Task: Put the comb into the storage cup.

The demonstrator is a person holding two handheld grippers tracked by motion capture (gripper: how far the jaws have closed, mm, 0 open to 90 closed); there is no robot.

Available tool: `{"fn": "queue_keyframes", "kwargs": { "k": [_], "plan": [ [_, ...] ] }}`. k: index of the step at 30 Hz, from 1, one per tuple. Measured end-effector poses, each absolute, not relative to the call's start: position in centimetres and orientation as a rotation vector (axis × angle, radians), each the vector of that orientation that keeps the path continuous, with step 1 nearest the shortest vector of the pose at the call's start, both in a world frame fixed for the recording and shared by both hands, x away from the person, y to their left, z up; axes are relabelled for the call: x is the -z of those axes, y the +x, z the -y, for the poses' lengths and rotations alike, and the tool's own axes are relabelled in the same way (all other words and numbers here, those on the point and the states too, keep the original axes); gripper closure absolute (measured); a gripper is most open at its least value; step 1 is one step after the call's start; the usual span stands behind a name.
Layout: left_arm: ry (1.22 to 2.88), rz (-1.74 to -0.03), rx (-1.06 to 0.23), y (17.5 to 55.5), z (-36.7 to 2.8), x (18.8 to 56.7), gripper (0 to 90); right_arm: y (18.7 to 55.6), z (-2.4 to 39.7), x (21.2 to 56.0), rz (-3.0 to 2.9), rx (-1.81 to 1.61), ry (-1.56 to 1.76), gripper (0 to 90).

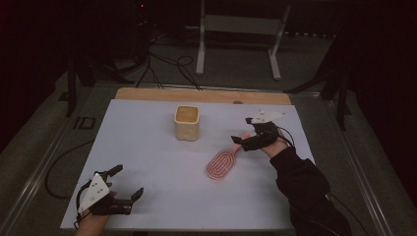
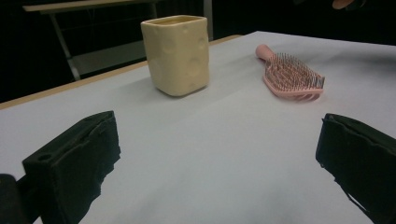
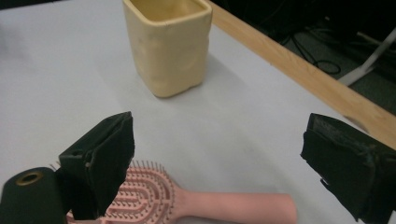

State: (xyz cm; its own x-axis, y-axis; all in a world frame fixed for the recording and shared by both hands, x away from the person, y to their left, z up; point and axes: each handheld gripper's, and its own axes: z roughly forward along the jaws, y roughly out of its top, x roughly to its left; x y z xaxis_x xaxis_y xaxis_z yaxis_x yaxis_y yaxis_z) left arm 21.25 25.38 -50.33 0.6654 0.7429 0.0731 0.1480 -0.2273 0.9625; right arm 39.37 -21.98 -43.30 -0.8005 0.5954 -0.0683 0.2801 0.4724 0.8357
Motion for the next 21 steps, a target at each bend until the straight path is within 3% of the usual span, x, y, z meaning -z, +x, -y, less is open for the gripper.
{"fn": "queue_keyframes", "kwargs": {
  "k": [13,21],
  "plan": [
    [1.744,-0.725,-0.654,21.2,-25.4,50.4,0.0,41.4,21.5,45.4,-2.442,-1.213,0.800,9.3],
    [1.743,-0.722,-0.662,21.2,-25.4,50.3,0.0,42.0,21.2,45.9,-2.462,-1.198,0.805,20.6]
  ]
}}
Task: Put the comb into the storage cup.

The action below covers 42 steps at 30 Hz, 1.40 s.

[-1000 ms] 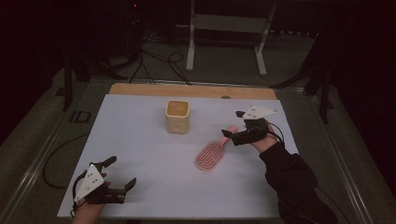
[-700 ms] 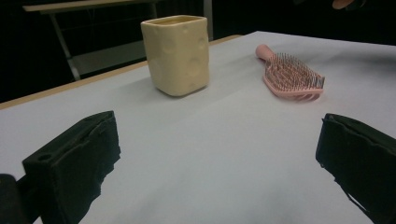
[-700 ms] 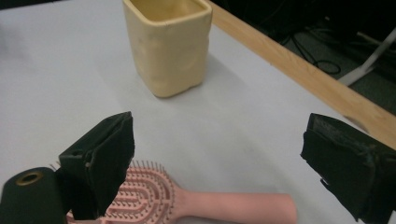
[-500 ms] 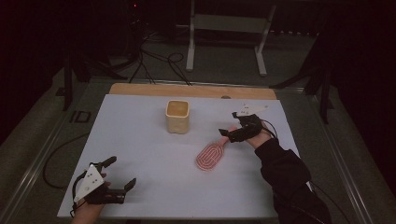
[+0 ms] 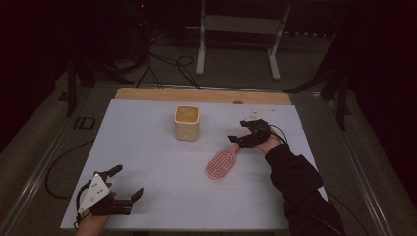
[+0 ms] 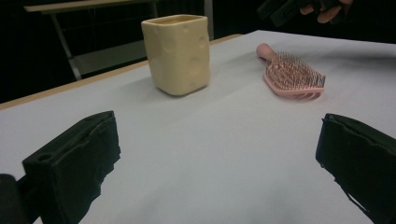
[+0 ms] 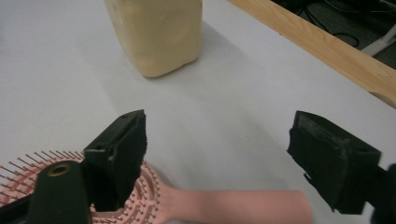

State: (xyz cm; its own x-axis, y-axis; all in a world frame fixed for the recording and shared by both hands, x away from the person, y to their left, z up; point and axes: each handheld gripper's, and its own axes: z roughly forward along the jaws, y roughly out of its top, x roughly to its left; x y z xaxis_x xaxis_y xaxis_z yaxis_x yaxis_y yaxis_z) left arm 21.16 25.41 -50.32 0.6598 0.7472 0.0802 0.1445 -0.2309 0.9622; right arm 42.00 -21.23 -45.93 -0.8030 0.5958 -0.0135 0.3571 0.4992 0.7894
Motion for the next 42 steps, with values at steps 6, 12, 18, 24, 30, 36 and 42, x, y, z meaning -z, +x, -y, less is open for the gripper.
{"fn": "queue_keyframes", "kwargs": {
  "k": [6,12,18,24,30,36,42],
  "plan": [
    [1.741,-0.723,-0.662,21.1,-25.5,50.3,0.0,42.4,21.2,46.2,-2.484,-1.182,0.806,27.3],
    [1.743,-0.724,-0.662,21.1,-25.4,50.3,0.0,42.7,21.2,46.6,-2.483,-1.141,0.819,37.4],
    [1.745,-0.726,-0.661,21.1,-25.4,50.4,0.0,42.8,21.1,46.8,-2.488,-1.090,0.823,49.2],
    [1.742,-0.724,-0.660,21.1,-25.5,50.3,0.0,43.0,20.9,47.1,-2.489,-1.026,0.829,67.5],
    [1.741,-0.723,-0.660,21.0,-25.5,50.3,0.0,43.2,20.7,47.3,-2.500,-0.965,0.837,81.8],
    [1.744,-0.726,-0.658,21.0,-25.5,50.4,0.0,43.4,20.8,47.4,-2.504,-0.937,0.845,88.4],
    [1.745,-0.726,-0.658,21.0,-25.5,50.4,0.0,43.7,20.6,47.7,-2.535,-0.901,0.836,90.0]
  ]
}}
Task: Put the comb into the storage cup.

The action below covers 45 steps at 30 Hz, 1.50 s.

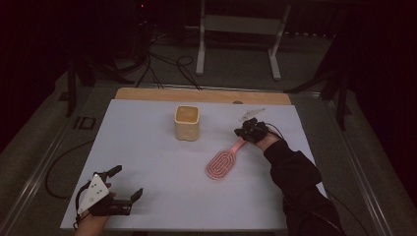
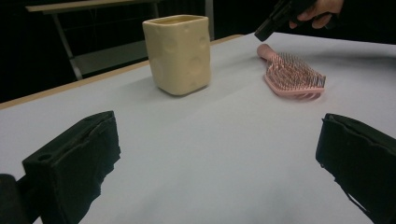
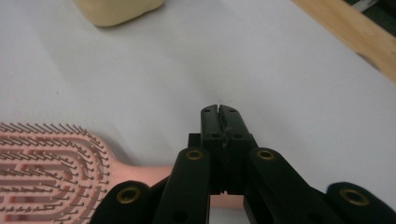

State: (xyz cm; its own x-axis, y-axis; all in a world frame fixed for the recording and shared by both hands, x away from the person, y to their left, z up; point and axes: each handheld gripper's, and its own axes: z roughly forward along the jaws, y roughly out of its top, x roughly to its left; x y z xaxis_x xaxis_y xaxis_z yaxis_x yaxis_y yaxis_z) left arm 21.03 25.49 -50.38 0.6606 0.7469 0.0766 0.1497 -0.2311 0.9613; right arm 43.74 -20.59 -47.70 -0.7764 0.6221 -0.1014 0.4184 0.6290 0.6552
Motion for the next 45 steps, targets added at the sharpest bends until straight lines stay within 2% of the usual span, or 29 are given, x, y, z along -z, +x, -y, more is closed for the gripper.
{"fn": "queue_keyframes", "kwargs": {
  "k": [26,45],
  "plan": [
    [1.738,-0.724,-0.650,21.0,-25.6,50.4,0.0,45.4,20.5,49.6,-2.547,-0.760,0.868,90.0],
    [1.739,-0.722,-0.650,20.9,-25.5,50.3,0.0,44.2,22.3,49.9,-2.544,-0.763,0.895,90.0]
  ]
}}
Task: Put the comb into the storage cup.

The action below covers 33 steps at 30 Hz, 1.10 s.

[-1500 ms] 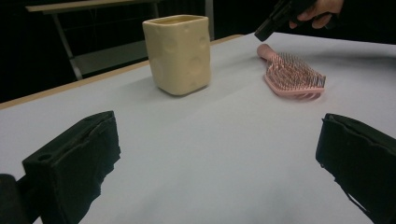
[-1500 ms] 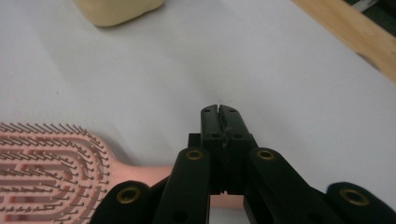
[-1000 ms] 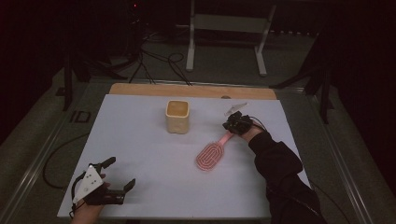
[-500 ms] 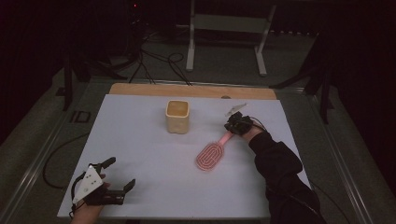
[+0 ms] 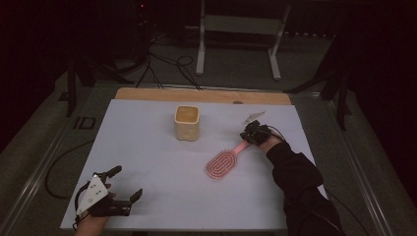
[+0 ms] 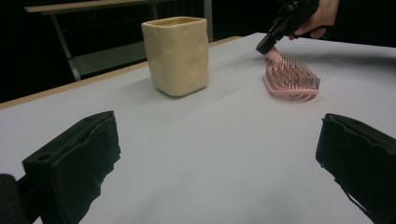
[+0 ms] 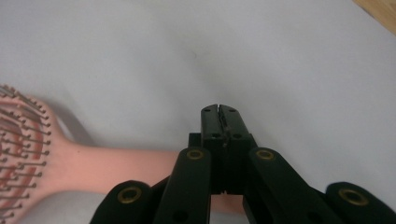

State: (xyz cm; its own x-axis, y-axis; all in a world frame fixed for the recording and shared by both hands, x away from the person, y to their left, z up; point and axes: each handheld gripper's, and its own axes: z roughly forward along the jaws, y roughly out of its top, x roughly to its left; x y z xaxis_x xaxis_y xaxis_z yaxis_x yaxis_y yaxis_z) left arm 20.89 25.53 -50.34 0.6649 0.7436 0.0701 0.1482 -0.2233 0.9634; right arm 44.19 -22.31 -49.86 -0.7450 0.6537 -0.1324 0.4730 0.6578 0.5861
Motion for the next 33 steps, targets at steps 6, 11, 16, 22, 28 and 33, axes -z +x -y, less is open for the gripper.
{"fn": "queue_keyframes", "kwargs": {
  "k": [6,11,16,22,28,33],
  "plan": [
    [1.739,-0.722,-0.651,20.9,-25.5,50.3,0.0,43.4,23.1,49.8,-2.543,-0.747,0.908,90.0],
    [1.741,-0.721,-0.655,20.9,-25.5,50.3,0.0,42.8,23.8,49.7,-2.550,-0.729,0.907,90.0],
    [1.739,-0.722,-0.654,20.9,-25.5,50.3,0.0,42.0,24.3,49.8,-2.551,-0.731,0.914,90.0],
    [1.739,-0.723,-0.654,20.8,-25.5,50.3,0.0,41.3,25.1,50.0,-2.553,-0.709,0.921,90.0],
    [1.742,-0.723,-0.652,20.9,-25.5,50.4,0.0,40.3,26.0,50.0,-2.557,-0.708,0.929,90.0],
    [1.744,-0.723,-0.654,20.9,-25.5,50.4,0.0,39.5,26.5,49.9,-2.562,-0.689,0.923,90.0]
  ]
}}
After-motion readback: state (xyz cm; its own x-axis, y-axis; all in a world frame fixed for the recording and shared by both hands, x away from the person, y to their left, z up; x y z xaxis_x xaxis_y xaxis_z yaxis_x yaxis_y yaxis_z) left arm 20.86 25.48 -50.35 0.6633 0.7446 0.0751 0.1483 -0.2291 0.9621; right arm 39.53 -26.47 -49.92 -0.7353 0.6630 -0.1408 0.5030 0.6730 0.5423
